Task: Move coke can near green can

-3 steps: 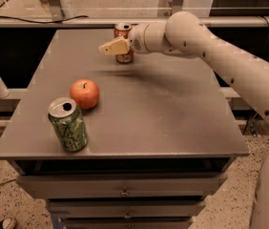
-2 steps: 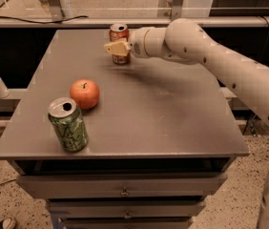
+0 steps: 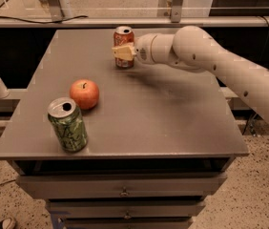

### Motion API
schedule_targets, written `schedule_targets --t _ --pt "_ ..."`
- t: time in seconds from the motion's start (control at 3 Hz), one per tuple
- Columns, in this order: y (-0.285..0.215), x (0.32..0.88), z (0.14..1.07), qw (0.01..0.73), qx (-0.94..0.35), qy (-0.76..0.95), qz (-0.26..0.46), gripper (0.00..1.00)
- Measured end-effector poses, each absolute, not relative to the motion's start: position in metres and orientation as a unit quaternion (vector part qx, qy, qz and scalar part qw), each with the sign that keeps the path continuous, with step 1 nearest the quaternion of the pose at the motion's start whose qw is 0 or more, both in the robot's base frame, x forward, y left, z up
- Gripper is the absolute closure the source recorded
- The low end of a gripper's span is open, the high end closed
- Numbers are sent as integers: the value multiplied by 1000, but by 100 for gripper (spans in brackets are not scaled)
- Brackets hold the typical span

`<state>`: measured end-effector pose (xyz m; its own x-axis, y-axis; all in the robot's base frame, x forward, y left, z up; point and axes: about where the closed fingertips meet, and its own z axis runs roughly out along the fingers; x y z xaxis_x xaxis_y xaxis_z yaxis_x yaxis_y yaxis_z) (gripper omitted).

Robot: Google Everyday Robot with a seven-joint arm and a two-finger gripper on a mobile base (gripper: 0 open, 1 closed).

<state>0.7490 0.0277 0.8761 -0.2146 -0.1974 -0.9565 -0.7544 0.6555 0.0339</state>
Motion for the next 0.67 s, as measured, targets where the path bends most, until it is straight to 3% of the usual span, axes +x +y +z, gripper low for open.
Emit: schedule_targets --t 0.33,0.67 --pt "10 735 889 537 -325 730 272 100" --pt "-4 706 901 538 -331 715 301 100"
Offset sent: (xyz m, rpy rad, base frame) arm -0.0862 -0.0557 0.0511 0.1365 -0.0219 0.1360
